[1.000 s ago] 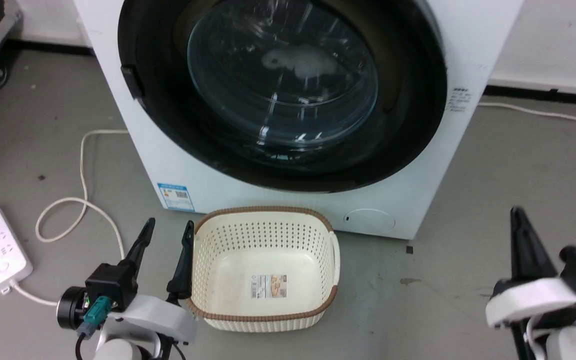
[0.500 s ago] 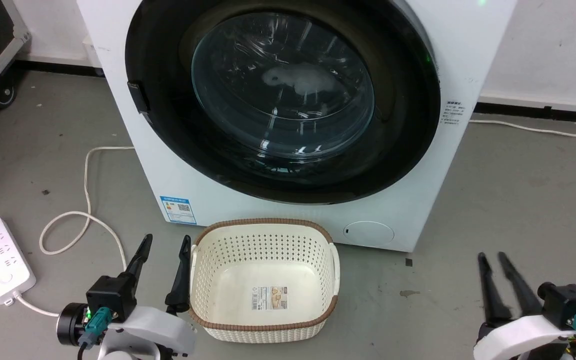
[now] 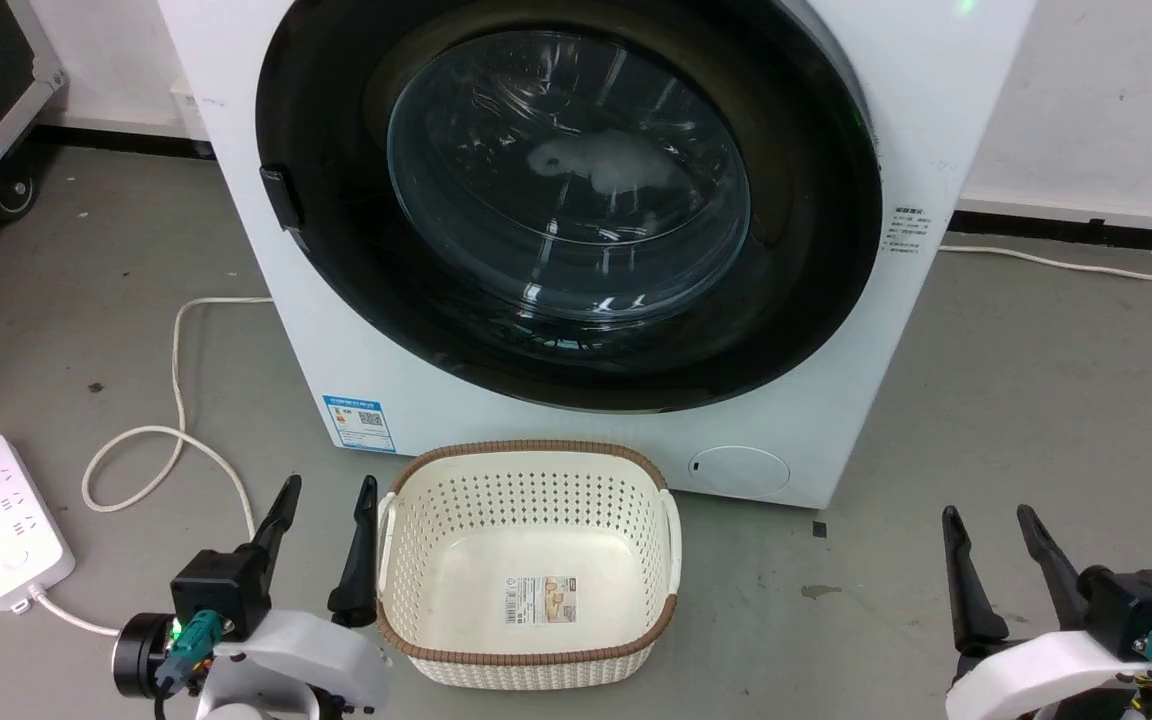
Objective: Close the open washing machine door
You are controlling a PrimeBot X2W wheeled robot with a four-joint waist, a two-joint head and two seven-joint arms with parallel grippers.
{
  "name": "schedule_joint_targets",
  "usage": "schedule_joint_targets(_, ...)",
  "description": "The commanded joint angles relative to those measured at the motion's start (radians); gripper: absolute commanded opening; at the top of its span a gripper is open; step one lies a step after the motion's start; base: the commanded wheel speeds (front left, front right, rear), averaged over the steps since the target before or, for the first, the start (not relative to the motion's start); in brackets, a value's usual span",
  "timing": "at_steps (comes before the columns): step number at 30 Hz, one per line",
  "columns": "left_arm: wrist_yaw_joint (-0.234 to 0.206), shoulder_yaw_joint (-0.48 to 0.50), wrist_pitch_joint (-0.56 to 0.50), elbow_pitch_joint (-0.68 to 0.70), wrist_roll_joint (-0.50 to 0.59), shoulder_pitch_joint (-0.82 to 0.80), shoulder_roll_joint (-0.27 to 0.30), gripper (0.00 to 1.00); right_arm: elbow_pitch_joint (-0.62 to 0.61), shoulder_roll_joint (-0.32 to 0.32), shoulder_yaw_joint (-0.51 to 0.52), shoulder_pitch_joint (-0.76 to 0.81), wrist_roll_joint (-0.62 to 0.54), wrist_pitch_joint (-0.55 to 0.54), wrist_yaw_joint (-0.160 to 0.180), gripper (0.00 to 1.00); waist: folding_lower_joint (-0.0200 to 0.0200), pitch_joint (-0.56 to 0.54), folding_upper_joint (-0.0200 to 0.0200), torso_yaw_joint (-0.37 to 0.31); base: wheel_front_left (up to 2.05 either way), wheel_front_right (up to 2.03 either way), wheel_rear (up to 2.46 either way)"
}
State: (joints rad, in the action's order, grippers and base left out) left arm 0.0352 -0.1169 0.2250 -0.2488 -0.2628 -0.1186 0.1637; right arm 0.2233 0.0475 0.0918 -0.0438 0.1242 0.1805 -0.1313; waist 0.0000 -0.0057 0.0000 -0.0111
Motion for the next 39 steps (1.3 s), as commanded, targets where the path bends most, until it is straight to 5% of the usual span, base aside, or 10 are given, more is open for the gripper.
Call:
schedule_joint_targets(1,-0.005,0.000,0.001,0.003,-0.006,0.005,0.001,1.00,-0.003,0.003,-0.003,0.018,0.005,0.004,0.001,1.00,0.0000,0.000,0.0000,0.000,0.00,0.00,0.00)
schedule_joint_targets(12,-0.017,0.004,0.000,0.007,-0.024,-0.011,0.006,1.00,0.002,0.003,-0.015,0.014,0.016,0.006,0.001,1.00,0.0000,0.003,0.0000,0.000,0.00,0.00,0.00)
schedule_joint_targets(13,-0.015,0.002,-0.002,0.006,-0.023,-0.004,0.003,0.00,0.001,0.000,-0.014,0.001,0.009,0.000,0.000,0.00,0.0000,0.003,0.0000,0.001,0.00,0.00,0.00)
schedule_joint_targets(39,-0.018,0.021,-0.039,0.045,0.025,0.016,-0.016,0.00,-0.036,0.000,-0.027,0.008,-0.013,-0.031,0.000,0.00,0.0000,0.003,0.0000,0.002,0.00,0.00,0.00)
